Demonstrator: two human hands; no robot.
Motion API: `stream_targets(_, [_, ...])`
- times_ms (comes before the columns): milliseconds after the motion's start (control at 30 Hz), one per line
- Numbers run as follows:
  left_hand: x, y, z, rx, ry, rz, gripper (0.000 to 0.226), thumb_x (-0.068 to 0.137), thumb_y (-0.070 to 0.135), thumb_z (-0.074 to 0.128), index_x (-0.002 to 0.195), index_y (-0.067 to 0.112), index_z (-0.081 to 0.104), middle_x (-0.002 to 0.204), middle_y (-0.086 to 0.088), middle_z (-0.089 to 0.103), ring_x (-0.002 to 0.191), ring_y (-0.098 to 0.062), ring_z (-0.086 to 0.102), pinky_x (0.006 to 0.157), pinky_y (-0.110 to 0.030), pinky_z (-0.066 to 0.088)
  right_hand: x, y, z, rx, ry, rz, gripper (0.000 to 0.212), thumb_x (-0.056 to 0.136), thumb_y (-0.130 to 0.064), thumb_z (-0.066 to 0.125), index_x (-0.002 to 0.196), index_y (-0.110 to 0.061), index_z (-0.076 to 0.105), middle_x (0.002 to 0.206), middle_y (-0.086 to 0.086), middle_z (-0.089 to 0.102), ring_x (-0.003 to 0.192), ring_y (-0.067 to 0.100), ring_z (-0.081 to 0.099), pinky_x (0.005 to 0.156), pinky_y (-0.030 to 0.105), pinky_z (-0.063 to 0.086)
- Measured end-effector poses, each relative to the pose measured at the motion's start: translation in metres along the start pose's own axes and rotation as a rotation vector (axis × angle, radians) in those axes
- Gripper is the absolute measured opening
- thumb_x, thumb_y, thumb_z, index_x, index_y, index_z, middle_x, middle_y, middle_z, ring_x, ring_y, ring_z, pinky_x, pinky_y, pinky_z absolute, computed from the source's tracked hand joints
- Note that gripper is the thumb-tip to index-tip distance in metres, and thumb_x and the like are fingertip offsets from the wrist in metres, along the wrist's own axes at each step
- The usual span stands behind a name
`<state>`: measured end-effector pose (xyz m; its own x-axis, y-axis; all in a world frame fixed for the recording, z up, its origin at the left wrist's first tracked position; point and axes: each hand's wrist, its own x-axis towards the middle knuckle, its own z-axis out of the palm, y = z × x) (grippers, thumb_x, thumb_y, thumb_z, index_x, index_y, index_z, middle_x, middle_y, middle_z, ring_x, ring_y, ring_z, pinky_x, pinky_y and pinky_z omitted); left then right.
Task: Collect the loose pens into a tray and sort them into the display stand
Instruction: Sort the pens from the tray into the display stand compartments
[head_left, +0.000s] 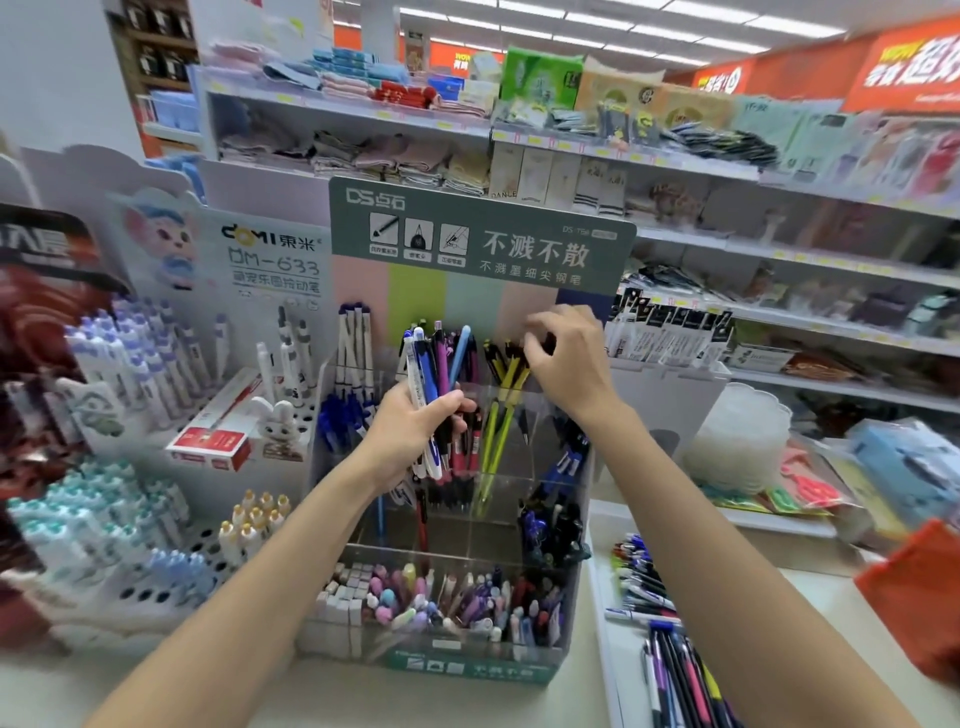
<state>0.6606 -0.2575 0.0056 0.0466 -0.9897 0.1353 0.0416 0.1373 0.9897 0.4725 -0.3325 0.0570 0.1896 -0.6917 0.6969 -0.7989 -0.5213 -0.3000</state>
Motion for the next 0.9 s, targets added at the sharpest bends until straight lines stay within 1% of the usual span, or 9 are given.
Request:
stream_targets(100, [0.0, 0.001, 0.003, -0.009, 0.006, 0.009, 0.012, 0.098, 0.012, 0.059, 0.105, 0.004, 0.064, 0.092, -0.008, 0.075, 0.07, -0.012, 0.069, 0.069, -0.02, 0.055, 0.004, -0.006, -0.003, -0.063, 0.008, -0.067, 0.022, 0.088, -0.008, 0.064, 0.107, -0.006, 0.073, 0.106, 0.007, 0.071, 0.107, 0.027, 0.056, 0.091, 0.034, 0.037])
stream_targets(233, [0.0, 0.004, 0.007, -0.052, 0.012, 0.019, 0.01, 0.097, 0.01, 0.06, 0.103, 0.003, 0.064, 0.094, -0.01, 0.074, 0.07, -0.011, 0.069, 0.068, -0.017, 0.054, 0.0, -0.002, 0.001, -0.114, -0.204, -0.035, 0.021, 0.09, -0.01, 0.063, 0.106, -0.006, 0.075, 0.104, 0.011, 0.074, 0.104, 0.034, 0.057, 0.093, 0.044, 0.043])
stream_targets(300, [0.0, 0.004, 0.006, -0.047, 0.013, 0.023, 0.01, 0.097, 0.011, 0.06, 0.101, 0.004, 0.065, 0.093, -0.01, 0.075, 0.072, -0.012, 0.07, 0.069, -0.018, 0.055, -0.003, -0.001, 0.0, -0.11, -0.14, -0.05, 0.027, 0.089, -0.011, 0.062, 0.114, -0.006, 0.072, 0.11, 0.01, 0.072, 0.109, 0.033, 0.055, 0.094, 0.04, 0.04])
stream_targets(367, [0.001, 0.004, 0.004, -0.042, 0.006, 0.015, 0.01, 0.097, 0.013, 0.061, 0.1, 0.005, 0.066, 0.093, -0.01, 0.075, 0.074, -0.014, 0.07, 0.07, -0.021, 0.056, -0.007, -0.012, -0.006, 0.0, -0.028, -0.077, 0.035, 0.089, -0.016, 0.063, 0.124, -0.008, 0.066, 0.115, 0.007, 0.069, 0.11, 0.026, 0.055, 0.094, 0.033, 0.037])
stream_targets(467, [0.0, 0.005, 0.003, -0.046, -0.046, 0.009, 0.014, 0.096, 0.013, 0.061, 0.102, 0.002, 0.068, 0.095, -0.016, 0.073, 0.075, -0.016, 0.069, 0.071, -0.027, 0.056, -0.011, -0.042, -0.008, 0.377, -0.157, 0.032, 0.042, 0.092, -0.018, 0.066, 0.133, -0.012, 0.058, 0.105, 0.002, 0.068, 0.094, 0.014, 0.062, 0.088, 0.022, 0.049])
stream_targets(567, [-0.006, 0.006, 0.001, -0.042, -0.073, 0.029, 0.013, 0.097, 0.014, 0.06, 0.107, 0.009, 0.067, 0.09, -0.009, 0.073, 0.076, -0.015, 0.068, 0.07, -0.025, 0.056, -0.016, -0.063, 0.002, 0.49, -0.219, 0.09, 0.039, 0.091, -0.01, 0.067, 0.129, -0.014, 0.057, 0.096, 0.002, 0.067, 0.088, 0.012, 0.066, 0.085, 0.03, 0.056])
stream_targets(667, [-0.014, 0.001, -0.015, -0.061, 0.003, 0.038, 0.011, 0.097, 0.015, 0.061, 0.105, 0.012, 0.069, 0.09, -0.006, 0.075, 0.085, -0.019, 0.071, 0.078, -0.031, 0.058, -0.027, -0.074, 0.012, 0.626, -0.152, 0.161, 0.041, 0.088, -0.006, 0.069, 0.124, -0.013, 0.052, 0.092, 0.004, 0.068, 0.085, 0.016, 0.068, 0.081, 0.037, 0.058])
stream_targets(767, [-0.025, -0.005, -0.043, -0.051, 0.149, 0.043, 0.011, 0.093, 0.018, 0.066, 0.099, 0.01, 0.071, 0.096, -0.011, 0.075, 0.093, -0.027, 0.072, 0.085, -0.038, 0.057, -0.042, -0.084, 0.022, 0.716, -0.015, 0.2, 0.032, 0.088, -0.005, 0.069, 0.115, -0.011, 0.053, 0.092, 0.001, 0.066, 0.085, 0.014, 0.067, 0.08, 0.035, 0.058])
stream_targets(900, [-0.046, -0.02, -0.078, -0.054, 0.239, 0.0, 0.011, 0.097, 0.016, 0.06, 0.093, 0.008, 0.067, 0.085, -0.009, 0.074, 0.08, -0.023, 0.072, 0.078, -0.035, 0.059, -0.057, -0.083, 0.029, 0.775, 0.148, 0.264, 0.026, 0.091, -0.004, 0.067, 0.113, -0.008, 0.054, 0.092, -0.004, 0.062, 0.084, 0.01, 0.066, 0.076, 0.028, 0.058])
